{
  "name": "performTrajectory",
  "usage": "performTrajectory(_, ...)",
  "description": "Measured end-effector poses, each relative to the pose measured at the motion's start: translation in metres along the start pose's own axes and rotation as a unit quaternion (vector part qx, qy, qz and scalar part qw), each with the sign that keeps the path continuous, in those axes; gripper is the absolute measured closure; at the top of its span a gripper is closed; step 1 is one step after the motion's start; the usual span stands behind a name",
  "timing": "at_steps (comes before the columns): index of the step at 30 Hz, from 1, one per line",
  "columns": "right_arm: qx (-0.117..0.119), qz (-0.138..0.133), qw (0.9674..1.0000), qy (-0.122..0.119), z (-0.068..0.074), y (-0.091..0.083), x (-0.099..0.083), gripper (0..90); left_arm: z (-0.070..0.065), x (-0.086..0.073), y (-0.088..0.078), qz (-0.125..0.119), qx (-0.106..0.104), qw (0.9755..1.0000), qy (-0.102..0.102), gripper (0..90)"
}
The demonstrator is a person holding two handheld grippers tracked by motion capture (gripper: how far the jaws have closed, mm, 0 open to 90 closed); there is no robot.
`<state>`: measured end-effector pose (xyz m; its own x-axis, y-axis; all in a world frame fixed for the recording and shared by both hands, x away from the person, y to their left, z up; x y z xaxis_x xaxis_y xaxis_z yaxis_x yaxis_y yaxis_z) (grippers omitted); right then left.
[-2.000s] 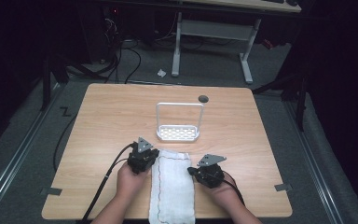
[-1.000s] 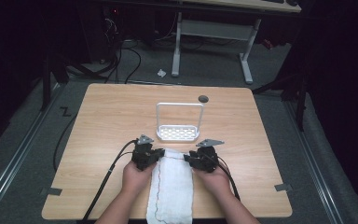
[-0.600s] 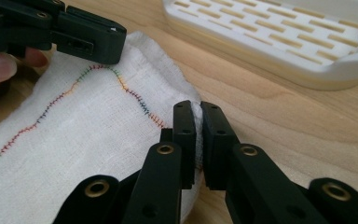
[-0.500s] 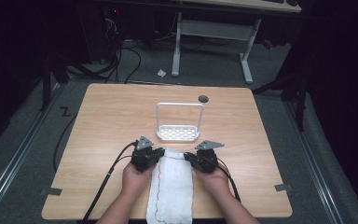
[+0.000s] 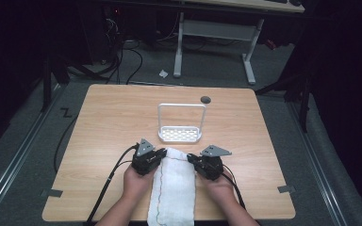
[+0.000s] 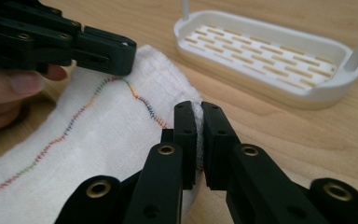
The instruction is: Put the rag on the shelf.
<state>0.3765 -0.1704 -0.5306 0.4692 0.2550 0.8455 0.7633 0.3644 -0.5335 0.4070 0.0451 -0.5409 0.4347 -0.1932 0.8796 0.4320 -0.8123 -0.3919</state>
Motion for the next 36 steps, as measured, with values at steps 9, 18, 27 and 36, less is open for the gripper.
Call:
performTrajectory(9,-0.013,-0.045,0.9988,-0.012,0.004,-0.009,0.026,86.1,-0.011,0.033,-0.020,-0.047,-0.002,0.9989,0.007,83.5)
performTrajectory(18,-0.014,-0.087,0.9960,-0.013,-0.005,-0.025,0.066,86.1,-0.019,0.071,-0.035,-0.073,-0.003,0.9971,0.022,83.7)
performTrajectory(27,-0.019,-0.137,0.9901,-0.021,-0.008,-0.049,0.104,86.1,-0.036,0.113,-0.057,-0.108,0.000,0.9925,0.058,83.8)
performTrajectory(36,-0.020,-0.183,0.9826,-0.024,-0.008,-0.074,0.139,86.1,-0.054,0.149,-0.073,-0.139,0.001,0.9858,0.094,83.9)
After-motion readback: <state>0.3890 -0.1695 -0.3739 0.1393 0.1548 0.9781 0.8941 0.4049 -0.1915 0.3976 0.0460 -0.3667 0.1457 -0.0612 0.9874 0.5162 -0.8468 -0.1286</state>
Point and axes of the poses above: each handheld gripper's, and its own axes: y roughly forward along the jaws, x roughly out of its top, z roughly to its left, the point moved 3 cm from there along y, roughly forward along the jaws, and after that the axes turned 13 degrees about -x, right-handed, at the moved point
